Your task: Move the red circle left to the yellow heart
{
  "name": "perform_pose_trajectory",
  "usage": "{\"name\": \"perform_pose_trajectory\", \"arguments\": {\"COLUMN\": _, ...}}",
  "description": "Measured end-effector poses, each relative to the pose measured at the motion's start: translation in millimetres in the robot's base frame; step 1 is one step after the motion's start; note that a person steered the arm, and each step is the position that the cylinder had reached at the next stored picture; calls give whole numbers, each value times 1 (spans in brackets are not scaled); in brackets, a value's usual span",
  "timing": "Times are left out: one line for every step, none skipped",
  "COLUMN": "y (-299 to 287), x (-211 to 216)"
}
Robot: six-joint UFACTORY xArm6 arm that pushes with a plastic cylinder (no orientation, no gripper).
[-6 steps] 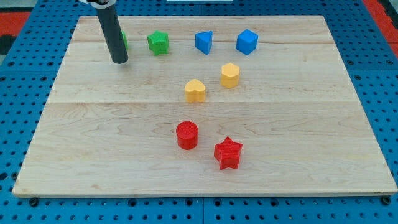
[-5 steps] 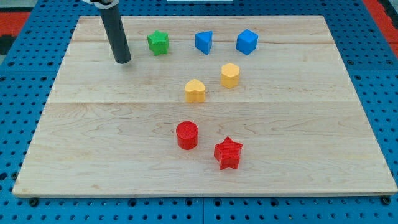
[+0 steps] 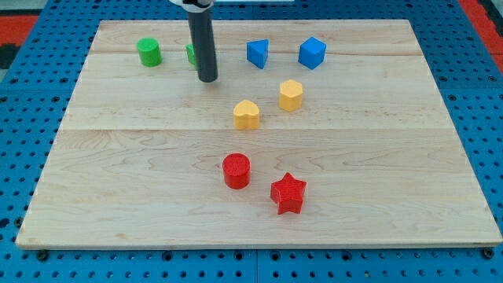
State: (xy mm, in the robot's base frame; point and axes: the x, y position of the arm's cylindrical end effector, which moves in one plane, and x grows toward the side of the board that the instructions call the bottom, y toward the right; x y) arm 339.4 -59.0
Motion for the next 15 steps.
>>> {"name": "perform_pose_trajectory", "arguments": {"y": 35, "x": -2}}
{"name": "perform_pose_trajectory", "arguments": {"y": 88, "x": 6}}
{"name": "perform_pose_trajectory", "arguments": {"y": 111, "x": 38}}
{"name": "perform_pose_trajectory", "arguments": {"y": 129, "x": 56}}
{"name": "perform_pose_trajectory", "arguments": {"y": 118, "x": 55}}
{"name": "perform_pose_trajectory", "arguments": {"y": 108, "x": 35}}
{"name": "perform_pose_trajectory", "arguments": {"y": 70, "x": 18}}
{"name": "perform_pose_trajectory", "arguments": {"y": 24, "x": 30}}
{"name": "perform_pose_trajectory", "arguments": {"y": -21, "x": 47}}
{"name": "perform_pose_trajectory", "arguments": {"y": -61, "x": 79}}
{"name": "perform_pose_trajectory", "arguments": {"y": -53, "x": 135}}
{"name": "perform_pose_trajectory", "arguments": {"y": -6, "x": 177}}
{"name": "perform_pose_trajectory", "arguments": {"y": 40, "x": 214}}
{"name": "perform_pose_trajectory", "arguments": {"y": 50, "x": 239}}
{"name": "perform_pose_trajectory", "arguments": {"y": 88, "x": 248}}
